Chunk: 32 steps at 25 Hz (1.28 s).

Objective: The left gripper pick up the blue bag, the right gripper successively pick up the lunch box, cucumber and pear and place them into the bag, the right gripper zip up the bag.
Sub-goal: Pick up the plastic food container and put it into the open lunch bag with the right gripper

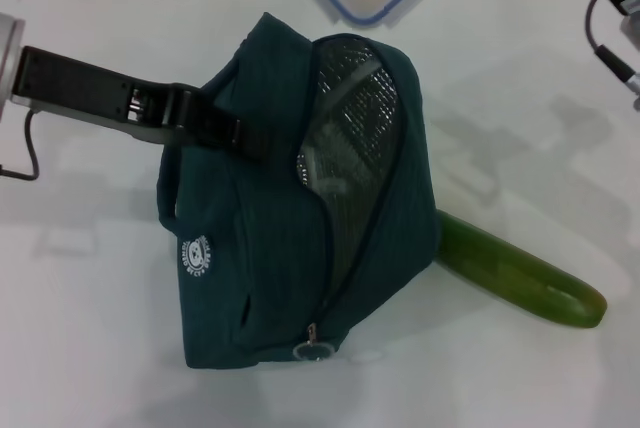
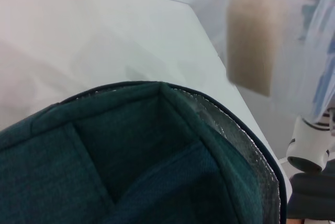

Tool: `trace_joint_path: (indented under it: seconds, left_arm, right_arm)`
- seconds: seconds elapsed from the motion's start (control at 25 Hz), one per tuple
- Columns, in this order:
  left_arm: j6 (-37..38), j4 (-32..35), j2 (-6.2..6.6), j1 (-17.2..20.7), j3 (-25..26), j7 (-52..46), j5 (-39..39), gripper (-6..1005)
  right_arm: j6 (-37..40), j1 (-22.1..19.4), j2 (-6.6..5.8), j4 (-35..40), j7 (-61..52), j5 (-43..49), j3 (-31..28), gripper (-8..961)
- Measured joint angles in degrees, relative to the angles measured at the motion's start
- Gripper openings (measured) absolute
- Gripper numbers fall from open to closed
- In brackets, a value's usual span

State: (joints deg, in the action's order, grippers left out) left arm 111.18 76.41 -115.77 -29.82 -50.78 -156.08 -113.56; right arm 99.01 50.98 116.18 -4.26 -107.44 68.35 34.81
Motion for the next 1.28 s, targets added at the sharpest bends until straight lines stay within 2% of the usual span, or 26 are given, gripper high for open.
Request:
trace_joint_path:
  seconds: [0.44, 0.72, 1.08, 1.28]
  left_arm:
    - [-0.76, -0.36, -0.22, -0.1, 0.67, 0.2, 0.61, 46]
    - [-0.84, -0.34, -0.17, -0.15, 3.32, 0.52, 0.79, 46]
    - [-1.01, -0.36, -0.34, -0.06, 3.94, 1.61, 1.08, 46]
    - [-1.33, -2.52, -0.17, -0.11, 4.46, 2.46, 2.65, 46]
  right_arm:
    - [-6.04, -0.22, 0.0, -0.73, -0.05, 6.97, 0.08, 103]
    - [-7.88, -1.13, 0.0, -0.76, 0.3, 9.5, 0.12, 116]
    - [-9.23, -2.29, 0.0, -0.5, 0.35, 11.31, 0.17, 132]
    - [-9.73, -2.43, 0.0, -0.42, 0.45, 11.85, 0.17, 141]
